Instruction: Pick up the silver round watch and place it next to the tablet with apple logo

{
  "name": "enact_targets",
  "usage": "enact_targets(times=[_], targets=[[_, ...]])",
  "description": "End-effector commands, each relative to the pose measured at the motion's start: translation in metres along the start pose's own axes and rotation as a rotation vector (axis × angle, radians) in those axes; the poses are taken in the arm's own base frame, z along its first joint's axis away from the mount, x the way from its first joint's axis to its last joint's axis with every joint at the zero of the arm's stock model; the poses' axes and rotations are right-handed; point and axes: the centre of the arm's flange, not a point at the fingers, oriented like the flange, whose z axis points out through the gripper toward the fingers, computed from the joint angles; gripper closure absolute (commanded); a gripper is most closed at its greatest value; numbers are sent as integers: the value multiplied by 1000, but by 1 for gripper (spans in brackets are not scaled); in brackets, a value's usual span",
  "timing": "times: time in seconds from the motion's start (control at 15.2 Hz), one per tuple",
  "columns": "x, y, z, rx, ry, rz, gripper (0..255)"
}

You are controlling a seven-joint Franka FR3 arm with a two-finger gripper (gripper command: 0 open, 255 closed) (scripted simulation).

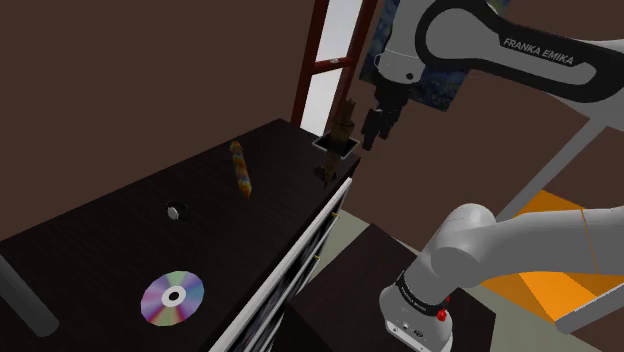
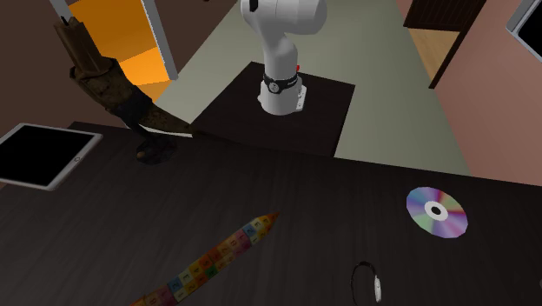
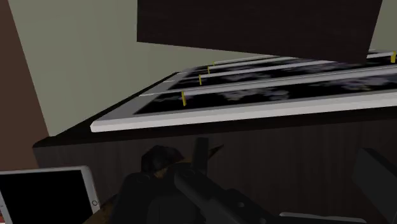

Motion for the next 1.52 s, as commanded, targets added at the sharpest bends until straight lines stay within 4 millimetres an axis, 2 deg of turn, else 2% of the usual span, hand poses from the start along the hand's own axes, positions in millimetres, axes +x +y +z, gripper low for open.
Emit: enact_targets(times=[0.0,1.45], targets=[[0,0,0,0,0,0,0],[184,-185,99,91,21,-105,0]])
